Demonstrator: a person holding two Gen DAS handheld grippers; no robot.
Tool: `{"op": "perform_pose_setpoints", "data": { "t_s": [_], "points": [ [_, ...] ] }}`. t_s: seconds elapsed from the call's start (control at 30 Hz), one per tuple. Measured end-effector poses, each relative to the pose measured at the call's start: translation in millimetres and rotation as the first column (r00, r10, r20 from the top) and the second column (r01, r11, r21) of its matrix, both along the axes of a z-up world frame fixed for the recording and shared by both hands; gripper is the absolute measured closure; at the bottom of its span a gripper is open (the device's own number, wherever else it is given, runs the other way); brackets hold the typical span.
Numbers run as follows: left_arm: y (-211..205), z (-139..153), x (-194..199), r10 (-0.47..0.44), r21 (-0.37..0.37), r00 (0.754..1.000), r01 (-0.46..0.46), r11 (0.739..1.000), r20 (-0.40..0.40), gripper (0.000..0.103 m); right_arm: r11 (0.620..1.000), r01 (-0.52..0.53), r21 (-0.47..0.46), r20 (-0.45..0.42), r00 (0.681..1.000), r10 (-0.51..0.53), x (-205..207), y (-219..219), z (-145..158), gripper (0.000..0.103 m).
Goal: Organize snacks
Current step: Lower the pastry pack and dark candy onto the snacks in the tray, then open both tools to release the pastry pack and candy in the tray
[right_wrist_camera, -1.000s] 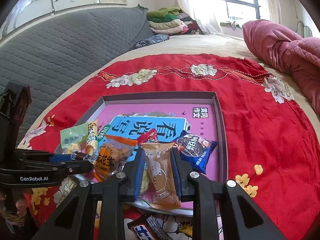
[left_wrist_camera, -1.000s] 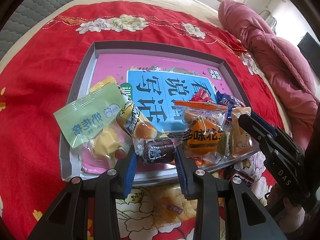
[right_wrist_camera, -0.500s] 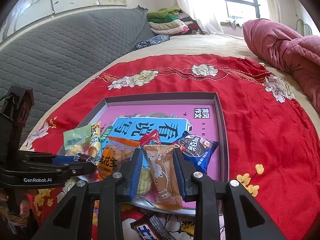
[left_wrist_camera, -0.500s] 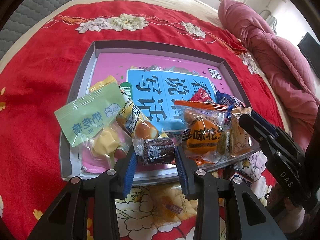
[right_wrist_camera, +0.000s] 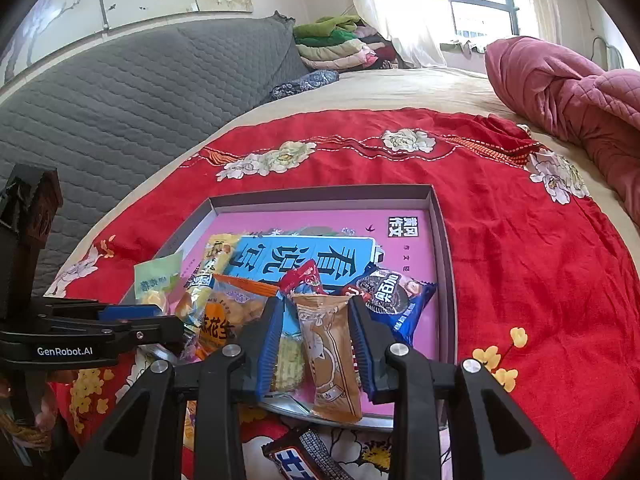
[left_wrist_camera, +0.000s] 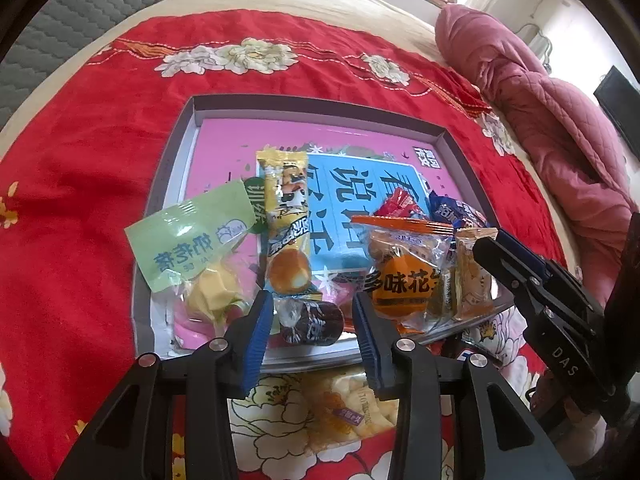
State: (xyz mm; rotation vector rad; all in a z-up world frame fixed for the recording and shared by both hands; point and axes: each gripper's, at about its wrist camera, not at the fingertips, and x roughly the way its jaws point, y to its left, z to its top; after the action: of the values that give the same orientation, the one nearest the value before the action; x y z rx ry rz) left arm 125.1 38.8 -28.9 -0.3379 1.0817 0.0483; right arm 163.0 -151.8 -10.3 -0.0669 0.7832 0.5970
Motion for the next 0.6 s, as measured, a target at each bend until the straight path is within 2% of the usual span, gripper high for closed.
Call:
{"op": "perform_pose_setpoints", "data": {
  "t_s": [0.17, 0.27, 0.6],
  "points": [
    [1, 4, -1, 0.002, 0.004, 1.000, -0.002, 1.000, 0.008, 0.054, 1.000, 0.000, 0.008, 0.003, 1.000, 0.000, 0, -1, 2, 0.067],
    [0, 7, -2, 0.002, 0.007, 1.000, -0.002, 1.000, 0.015, 0.054, 1.000, -0.002, 0.017, 0.005, 1.000, 0.002, 0, -2, 3, 0.060],
    [2, 14, -4, 0.003, 0.008, 1.000, -0.004, 1.000, 0.028, 0.048, 0.999, -0.005, 0.038, 0.010, 1.000, 0.004, -1, -5, 7, 0.058]
  ]
}}
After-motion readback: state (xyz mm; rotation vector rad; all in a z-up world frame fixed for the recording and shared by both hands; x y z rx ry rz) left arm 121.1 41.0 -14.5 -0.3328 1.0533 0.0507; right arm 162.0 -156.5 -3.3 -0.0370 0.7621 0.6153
